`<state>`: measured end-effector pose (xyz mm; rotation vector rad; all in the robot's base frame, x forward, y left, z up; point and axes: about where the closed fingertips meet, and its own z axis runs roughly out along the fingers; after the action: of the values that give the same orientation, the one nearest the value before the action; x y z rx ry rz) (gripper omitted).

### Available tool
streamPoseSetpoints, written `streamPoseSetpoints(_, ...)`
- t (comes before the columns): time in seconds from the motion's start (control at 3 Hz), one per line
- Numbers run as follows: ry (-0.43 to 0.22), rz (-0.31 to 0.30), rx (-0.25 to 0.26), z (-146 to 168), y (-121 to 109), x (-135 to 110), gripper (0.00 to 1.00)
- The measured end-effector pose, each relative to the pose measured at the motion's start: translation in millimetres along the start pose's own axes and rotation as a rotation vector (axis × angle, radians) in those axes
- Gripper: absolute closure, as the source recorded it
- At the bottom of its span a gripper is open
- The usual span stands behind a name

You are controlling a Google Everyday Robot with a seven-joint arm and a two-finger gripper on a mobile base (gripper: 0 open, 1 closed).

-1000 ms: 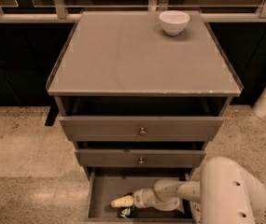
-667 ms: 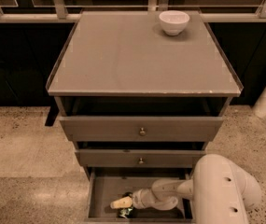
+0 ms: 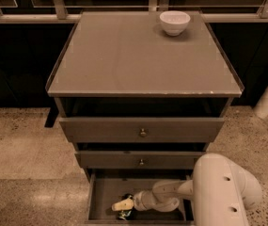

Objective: Pick green can from bottom drawer and place on counter

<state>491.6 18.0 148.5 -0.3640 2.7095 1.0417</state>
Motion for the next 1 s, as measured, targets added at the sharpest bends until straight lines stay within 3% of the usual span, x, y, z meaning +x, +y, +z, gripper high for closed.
streamPoseSetpoints(0.67,-0.001,-0.005,-0.021,0,3,0,0.0)
streamPoseSetpoints(1.0,0.015,-0.064,-0.06,4,30,-7,0.0)
